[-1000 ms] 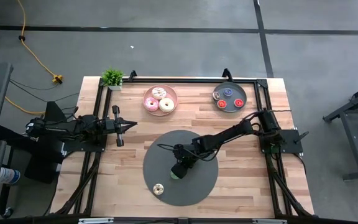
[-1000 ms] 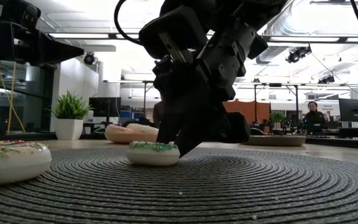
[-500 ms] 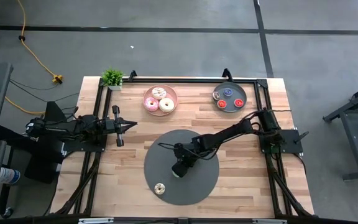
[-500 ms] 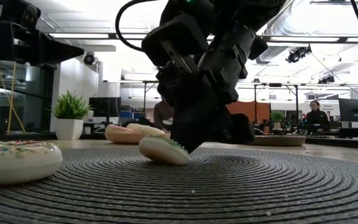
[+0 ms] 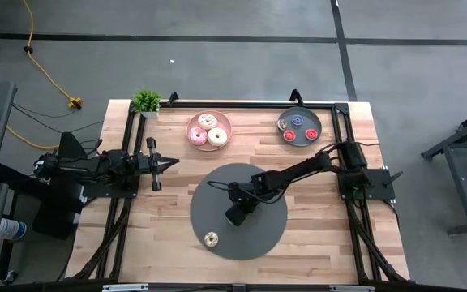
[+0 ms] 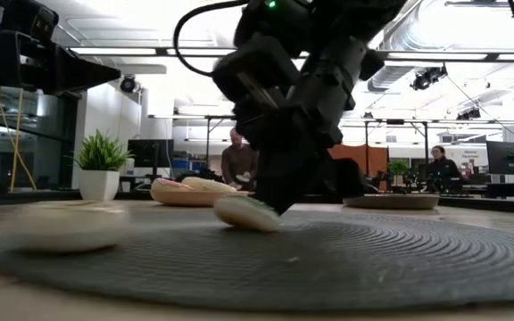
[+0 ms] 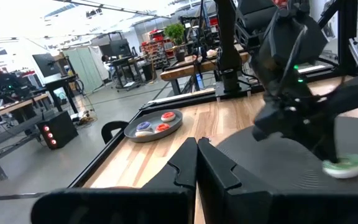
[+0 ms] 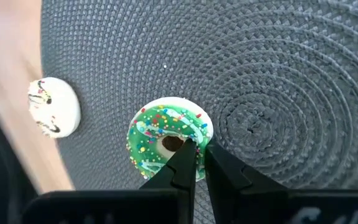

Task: Pick & Place donuts
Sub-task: Put the small green donut on the gray plate

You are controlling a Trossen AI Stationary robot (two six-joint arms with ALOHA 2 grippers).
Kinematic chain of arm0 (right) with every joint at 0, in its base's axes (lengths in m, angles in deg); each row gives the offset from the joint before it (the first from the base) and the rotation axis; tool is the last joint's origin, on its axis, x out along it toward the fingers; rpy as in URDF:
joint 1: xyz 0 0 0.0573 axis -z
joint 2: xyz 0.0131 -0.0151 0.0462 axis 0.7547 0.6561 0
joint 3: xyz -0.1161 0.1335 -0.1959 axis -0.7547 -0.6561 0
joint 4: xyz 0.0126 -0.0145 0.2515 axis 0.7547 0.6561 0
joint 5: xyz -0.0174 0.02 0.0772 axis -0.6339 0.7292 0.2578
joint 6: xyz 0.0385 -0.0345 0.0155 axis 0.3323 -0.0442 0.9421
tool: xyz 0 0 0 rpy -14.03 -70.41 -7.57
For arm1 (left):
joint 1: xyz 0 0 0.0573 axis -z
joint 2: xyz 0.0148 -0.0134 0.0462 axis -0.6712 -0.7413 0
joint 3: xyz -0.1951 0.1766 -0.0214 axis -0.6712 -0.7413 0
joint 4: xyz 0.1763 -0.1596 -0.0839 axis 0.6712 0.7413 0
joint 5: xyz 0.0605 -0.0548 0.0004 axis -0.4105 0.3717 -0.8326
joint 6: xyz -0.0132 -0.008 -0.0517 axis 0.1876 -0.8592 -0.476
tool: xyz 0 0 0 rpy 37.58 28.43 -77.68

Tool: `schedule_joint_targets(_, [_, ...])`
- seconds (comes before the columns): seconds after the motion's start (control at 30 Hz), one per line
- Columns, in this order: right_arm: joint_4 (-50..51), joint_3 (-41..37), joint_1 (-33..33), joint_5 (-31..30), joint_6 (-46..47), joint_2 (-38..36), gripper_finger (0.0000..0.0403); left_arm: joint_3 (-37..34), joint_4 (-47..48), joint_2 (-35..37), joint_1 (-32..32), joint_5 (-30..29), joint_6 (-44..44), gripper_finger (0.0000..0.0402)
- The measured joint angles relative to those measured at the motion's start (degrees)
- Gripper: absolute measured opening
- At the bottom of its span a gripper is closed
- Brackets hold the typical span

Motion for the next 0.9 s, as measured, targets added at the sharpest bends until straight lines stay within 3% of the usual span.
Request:
schedule_joint_targets(0.3, [1.0, -8.8, 1.1, -5.1, 3.0, -7.5, 0.0023, 0.0, 0.1, 0.0, 0.0, 0.0, 0.0, 0.0000])
schedule_joint_targets(0.6, [1.5, -9.2, 1.1, -11.0, 1.9, -14.8, 0.0023, 0.0, 0.1, 0.0, 0.0, 0.0, 0.0, 0.0000])
schedule_joint_targets(0.9, [15.0, -9.1, 5.2, -22.4, 1.5, -24.2, 0.0023, 0.0, 0.0, 0.0, 0.0, 0.0, 0.0, 0.0000])
